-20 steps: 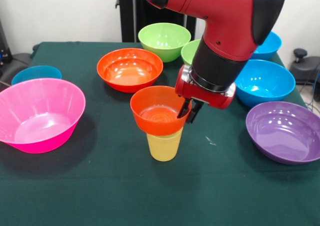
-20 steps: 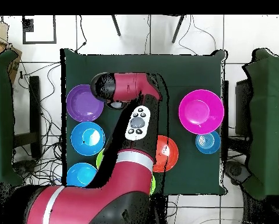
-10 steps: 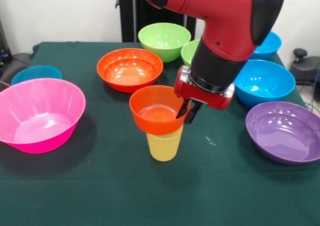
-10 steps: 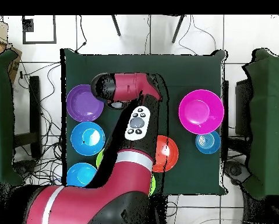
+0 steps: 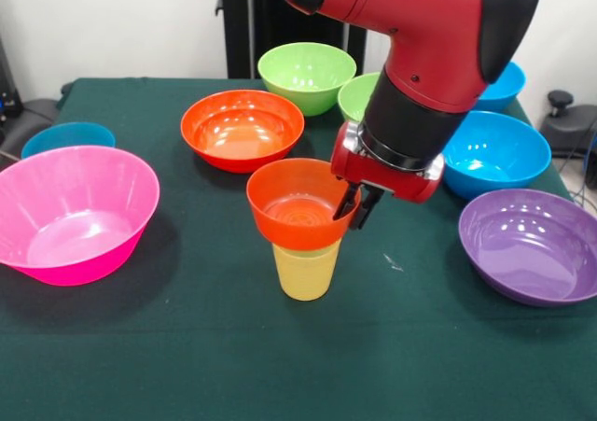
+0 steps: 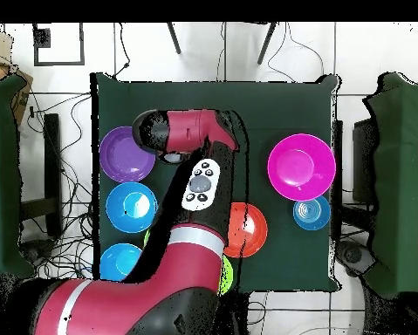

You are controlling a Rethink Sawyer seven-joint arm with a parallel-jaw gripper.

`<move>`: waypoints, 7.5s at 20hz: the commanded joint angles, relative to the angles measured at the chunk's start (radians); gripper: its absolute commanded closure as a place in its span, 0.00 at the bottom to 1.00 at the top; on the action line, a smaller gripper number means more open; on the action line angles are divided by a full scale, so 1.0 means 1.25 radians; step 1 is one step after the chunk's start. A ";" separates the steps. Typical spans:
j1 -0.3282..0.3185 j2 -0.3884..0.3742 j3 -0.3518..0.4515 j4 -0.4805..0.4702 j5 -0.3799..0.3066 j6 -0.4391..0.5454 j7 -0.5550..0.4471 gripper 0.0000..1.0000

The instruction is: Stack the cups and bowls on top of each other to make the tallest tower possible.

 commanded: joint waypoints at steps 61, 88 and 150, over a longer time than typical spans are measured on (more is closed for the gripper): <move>0.036 0.062 -0.003 0.039 0.001 -0.082 0.146 1.00; 0.058 0.047 -0.020 0.028 0.019 -0.026 0.166 1.00; 0.060 0.058 0.001 0.029 0.017 -0.028 0.133 1.00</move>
